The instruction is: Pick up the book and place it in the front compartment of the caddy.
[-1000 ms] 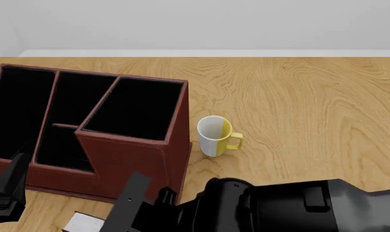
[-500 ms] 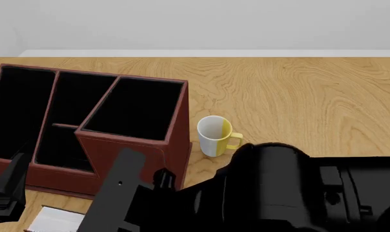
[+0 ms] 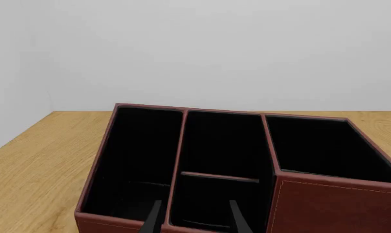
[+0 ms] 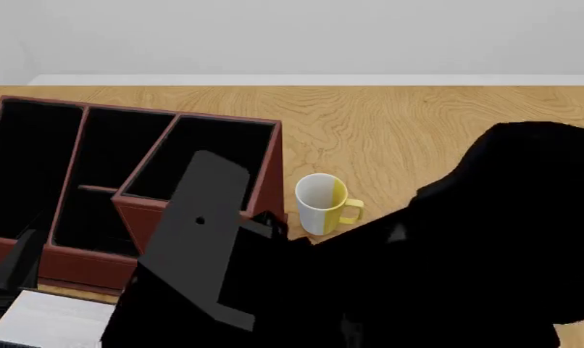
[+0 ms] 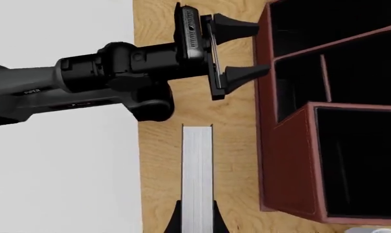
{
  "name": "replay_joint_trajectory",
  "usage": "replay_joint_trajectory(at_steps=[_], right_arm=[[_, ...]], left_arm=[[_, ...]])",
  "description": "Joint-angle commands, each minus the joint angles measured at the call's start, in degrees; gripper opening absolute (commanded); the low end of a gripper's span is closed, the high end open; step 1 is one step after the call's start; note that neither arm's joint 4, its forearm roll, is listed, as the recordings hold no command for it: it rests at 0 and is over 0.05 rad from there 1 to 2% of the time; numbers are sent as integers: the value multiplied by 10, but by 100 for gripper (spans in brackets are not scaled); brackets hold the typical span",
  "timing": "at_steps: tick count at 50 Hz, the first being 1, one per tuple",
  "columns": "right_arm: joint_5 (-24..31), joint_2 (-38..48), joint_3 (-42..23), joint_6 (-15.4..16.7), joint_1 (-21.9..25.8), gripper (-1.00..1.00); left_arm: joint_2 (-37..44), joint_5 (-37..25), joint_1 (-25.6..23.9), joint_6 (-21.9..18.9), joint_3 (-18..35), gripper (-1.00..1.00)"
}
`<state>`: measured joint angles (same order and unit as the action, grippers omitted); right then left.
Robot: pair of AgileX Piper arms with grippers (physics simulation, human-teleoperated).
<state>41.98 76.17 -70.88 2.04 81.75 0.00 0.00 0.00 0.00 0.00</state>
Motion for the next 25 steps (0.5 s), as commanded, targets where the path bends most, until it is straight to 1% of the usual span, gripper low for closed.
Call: replay_joint_trajectory(at_steps=[1, 2, 3, 13, 14, 15, 16, 18, 23, 25], right_arm=[[66, -27, -70, -15, 7, -100], [76, -27, -80, -12, 7, -100], [83, -30, -87, -2, 3, -100], [144, -51, -136, 11, -12, -100], [148, -58, -141, 30, -21, -100], [148, -58, -141, 30, -21, -100], [160, -56, -158, 19, -19, -100], [167, -59, -170, 30, -21, -100], [188, -58, -210, 37, -22, -100], [198, -58, -233, 50, -28, -100]], left_arm=[[0, 0, 0, 0, 0, 100], [0, 0, 0, 0, 0, 100], [0, 0, 0, 0, 0, 100], [0, 0, 0, 0, 0, 100], [0, 0, 0, 0, 0, 100], [0, 0, 0, 0, 0, 100], [0, 0, 0, 0, 0, 100], [0, 0, 0, 0, 0, 100], [0, 0, 0, 0, 0, 100], [0, 0, 0, 0, 0, 100]])
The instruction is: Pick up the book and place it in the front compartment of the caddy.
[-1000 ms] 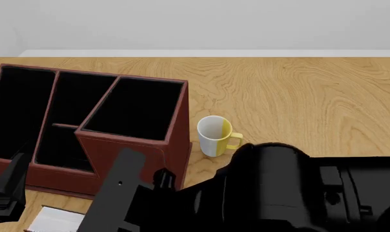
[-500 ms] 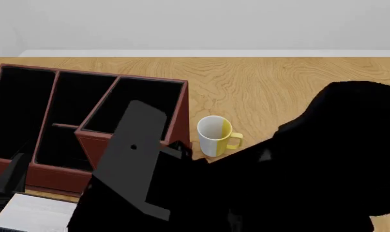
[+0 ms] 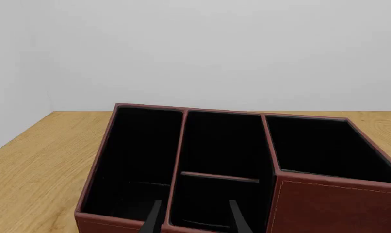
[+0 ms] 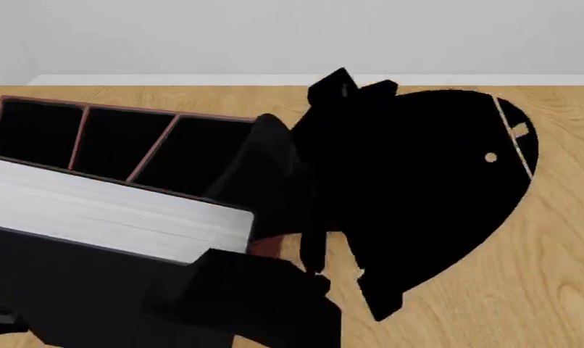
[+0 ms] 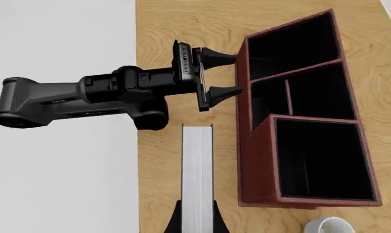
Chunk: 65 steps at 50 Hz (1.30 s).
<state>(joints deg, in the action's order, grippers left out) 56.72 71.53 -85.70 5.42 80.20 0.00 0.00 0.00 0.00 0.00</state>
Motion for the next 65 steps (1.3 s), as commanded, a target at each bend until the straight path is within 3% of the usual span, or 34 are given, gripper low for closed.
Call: replay_joint_trajectory(at_steps=[1, 7, 10, 11, 15, 21, 24, 25, 32, 38, 57, 65], right_arm=[[53, -11, -90, 18, -15, -100], [71, -2, -140, 36, -19, -100], [91, 14, -187, 38, -16, -100], [98, 18, -211, 54, -22, -100], [125, 46, -290, 68, -23, -100], [131, 80, -351, 96, -12, -100], [132, 93, -372, 96, -11, -100], [132, 106, -394, 75, -11, -100], [131, 149, -446, 114, -15, -100], [128, 182, -466, 130, -21, -100], [56, 235, -413, 164, -47, -100], [94, 307, -530, 183, -57, -100]], left_arm=[[0, 0, 0, 0, 0, 100], [0, 0, 0, 0, 0, 100], [0, 0, 0, 0, 0, 100], [0, 0, 0, 0, 0, 100], [0, 0, 0, 0, 0, 100], [0, 0, 0, 0, 0, 100], [0, 0, 0, 0, 0, 100], [0, 0, 0, 0, 0, 100], [0, 0, 0, 0, 0, 100], [0, 0, 0, 0, 0, 100], [0, 0, 0, 0, 0, 100], [0, 0, 0, 0, 0, 100]])
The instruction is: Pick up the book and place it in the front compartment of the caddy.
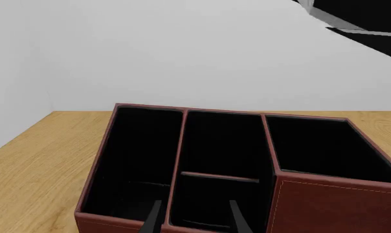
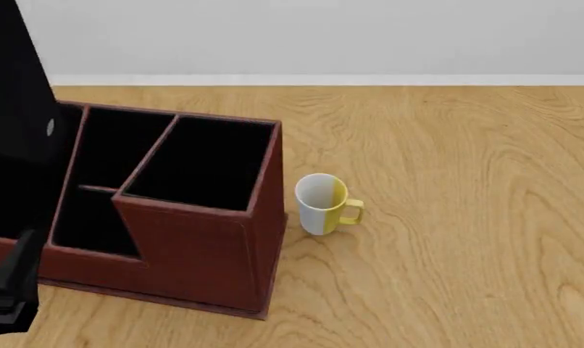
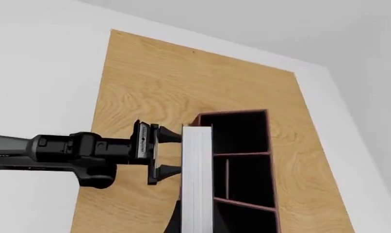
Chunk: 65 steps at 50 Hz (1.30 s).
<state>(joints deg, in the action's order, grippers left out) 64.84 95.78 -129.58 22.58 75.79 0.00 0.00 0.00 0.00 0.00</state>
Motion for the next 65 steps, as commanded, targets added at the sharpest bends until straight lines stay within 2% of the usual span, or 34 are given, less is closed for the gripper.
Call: replay_joint_trajectory(at_steps=[1, 4, 5, 14, 18, 20, 22, 30, 37, 42, 47, 56, 65], right_arm=[[13, 70, -100, 16, -18, -100], [20, 93, -127, 19, -29, -100], [24, 109, -141, 29, -43, -100], [27, 155, -197, 41, -60, -100], [36, 192, -236, 36, -75, -100], [25, 198, -224, 42, -82, -100], [25, 207, -230, 35, -86, -100], [-38, 195, -130, 52, -99, -100], [-37, 223, -148, 59, -106, -100], [-50, 231, -132, 66, -113, -100], [-50, 244, -141, 63, -116, -100], [-90, 243, -83, 75, -128, -100], [-101, 256, -86, 78, -137, -100]], left_arm=[[0, 0, 0, 0, 0, 100], [0, 0, 0, 0, 0, 100], [0, 0, 0, 0, 0, 100], [0, 0, 0, 0, 0, 100], [0, 0, 0, 0, 0, 100], [0, 0, 0, 0, 0, 100], [0, 0, 0, 0, 0, 100], [0, 0, 0, 0, 0, 100], [0, 0, 0, 0, 0, 100], [0, 0, 0, 0, 0, 100], [0, 0, 0, 0, 0, 100], [0, 0, 0, 0, 0, 100], [0, 0, 0, 0, 0, 100]])
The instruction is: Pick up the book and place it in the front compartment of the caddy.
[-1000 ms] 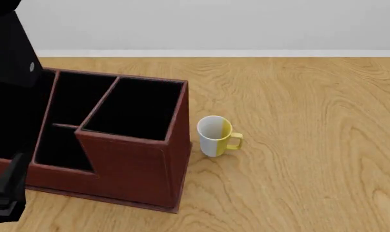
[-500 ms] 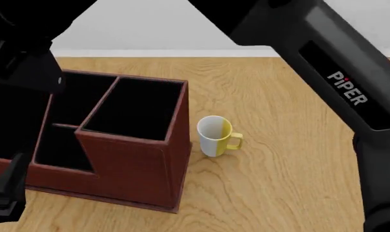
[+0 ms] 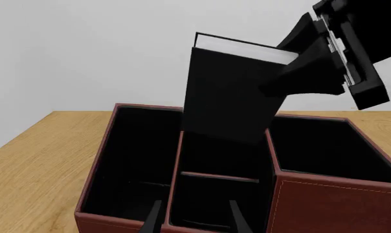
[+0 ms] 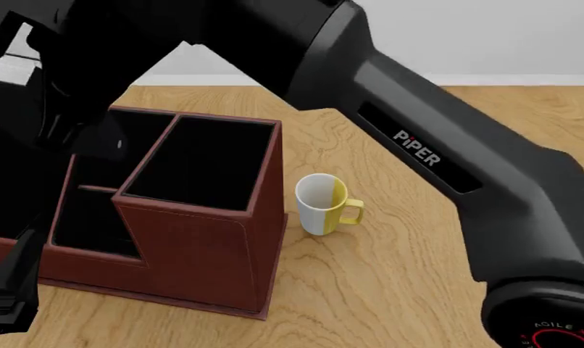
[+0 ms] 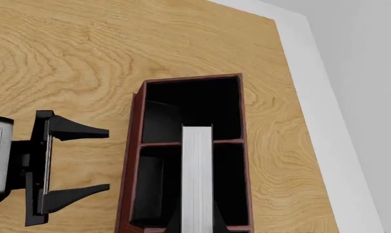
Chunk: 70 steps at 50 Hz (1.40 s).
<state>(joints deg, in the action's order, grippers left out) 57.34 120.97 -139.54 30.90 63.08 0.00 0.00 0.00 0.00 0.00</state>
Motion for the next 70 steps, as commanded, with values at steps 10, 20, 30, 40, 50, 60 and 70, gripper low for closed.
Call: replay_joint_trajectory(at_steps=[10, 20, 30, 40, 50, 60, 70], right_arm=[[-36, 18, 10, 0, -20, -100], [-41, 39, -3, 10, -33, -100], [-47, 58, -5, 21, -47, -100], [-48, 74, -10, 29, -61, -100], [-27, 116, -78, 37, -81, -100], [-14, 136, -113, 46, -87, 100], [0, 148, -138, 52, -90, 100]], left_arm=[[0, 0, 0, 0, 0, 100], [0, 0, 0, 0, 0, 100], [0, 0, 0, 0, 0, 100], [0, 0, 0, 0, 0, 100], [0, 0, 0, 0, 0, 100], [0, 0, 0, 0, 0, 100], [0, 0, 0, 0, 0, 100]])
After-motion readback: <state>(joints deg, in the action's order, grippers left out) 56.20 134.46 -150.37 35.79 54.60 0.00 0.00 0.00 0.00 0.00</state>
